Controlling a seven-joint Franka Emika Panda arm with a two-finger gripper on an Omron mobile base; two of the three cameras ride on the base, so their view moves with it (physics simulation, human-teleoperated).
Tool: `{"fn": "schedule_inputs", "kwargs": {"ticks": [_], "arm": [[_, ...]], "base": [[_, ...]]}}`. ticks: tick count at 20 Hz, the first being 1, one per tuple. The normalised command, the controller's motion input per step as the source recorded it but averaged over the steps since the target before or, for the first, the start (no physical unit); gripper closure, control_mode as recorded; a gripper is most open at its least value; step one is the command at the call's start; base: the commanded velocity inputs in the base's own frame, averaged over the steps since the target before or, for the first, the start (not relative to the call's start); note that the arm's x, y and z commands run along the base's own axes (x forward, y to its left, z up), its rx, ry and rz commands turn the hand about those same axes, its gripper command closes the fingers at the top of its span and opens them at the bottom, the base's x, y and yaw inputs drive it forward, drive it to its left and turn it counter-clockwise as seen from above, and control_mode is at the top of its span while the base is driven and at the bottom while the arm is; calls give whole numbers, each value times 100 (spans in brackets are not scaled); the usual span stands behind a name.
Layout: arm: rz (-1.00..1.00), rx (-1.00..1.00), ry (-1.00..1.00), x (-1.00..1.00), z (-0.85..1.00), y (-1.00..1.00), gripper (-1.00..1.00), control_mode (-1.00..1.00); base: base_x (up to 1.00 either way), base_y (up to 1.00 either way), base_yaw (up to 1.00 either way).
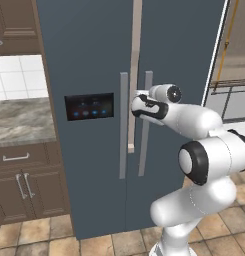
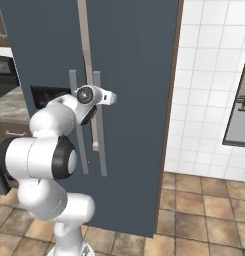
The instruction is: Retrieve the sausage and cheese from the fridge and place them on the cutting board on the counter.
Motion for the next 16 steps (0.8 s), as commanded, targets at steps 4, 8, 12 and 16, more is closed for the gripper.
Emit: {"fn": "schedule_inputs", "kwargs": {"ticks": [4,8,12,16], "arm": [[0,0,0,-23,0,0,100,-100],[0,0,0,-50,0,-7,100,-100],[0,0,0,-83,0,-38,100,-100],[3,0,4,-87,0,-60,100,-100]], "base": [[0,0,0],[0,0,0],[0,0,0],[0,0,0]]}}
